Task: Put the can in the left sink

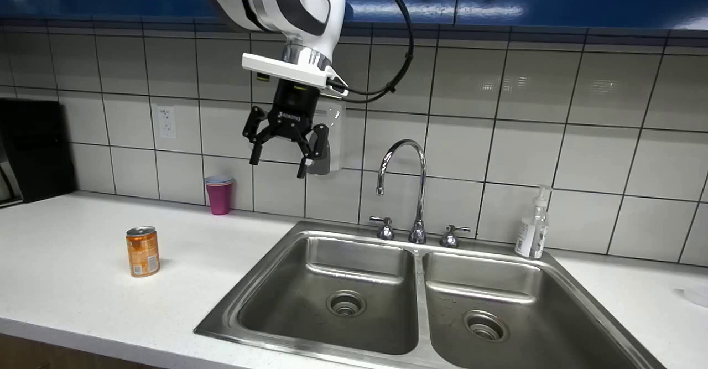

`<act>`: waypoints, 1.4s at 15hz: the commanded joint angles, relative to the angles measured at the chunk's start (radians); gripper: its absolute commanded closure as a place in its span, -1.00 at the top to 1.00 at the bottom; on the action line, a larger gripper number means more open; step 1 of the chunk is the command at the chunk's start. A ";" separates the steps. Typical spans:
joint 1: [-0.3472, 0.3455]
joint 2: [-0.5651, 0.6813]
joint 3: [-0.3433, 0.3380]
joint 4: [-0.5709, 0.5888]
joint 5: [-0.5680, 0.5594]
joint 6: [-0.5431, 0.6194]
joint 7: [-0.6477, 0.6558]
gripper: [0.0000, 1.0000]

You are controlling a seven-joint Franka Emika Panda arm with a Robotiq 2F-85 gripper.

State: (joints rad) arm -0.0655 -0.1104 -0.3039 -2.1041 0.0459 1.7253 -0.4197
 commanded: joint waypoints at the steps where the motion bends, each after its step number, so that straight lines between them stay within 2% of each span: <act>1: -0.037 0.002 0.036 0.002 0.004 -0.002 -0.003 1.00; 4: -0.037 0.002 0.036 0.002 0.004 -0.002 -0.003 1.00; 9: -0.026 -0.030 0.078 -0.068 -0.114 0.067 0.008 1.00; 17: -0.003 -0.080 0.151 -0.232 -0.249 0.110 -0.009 1.00; 21: 0.015 -0.115 0.182 -0.327 -0.322 0.186 -0.020 1.00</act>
State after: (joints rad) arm -0.0523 -0.1582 -0.1484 -2.3405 -0.2200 1.8398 -0.4196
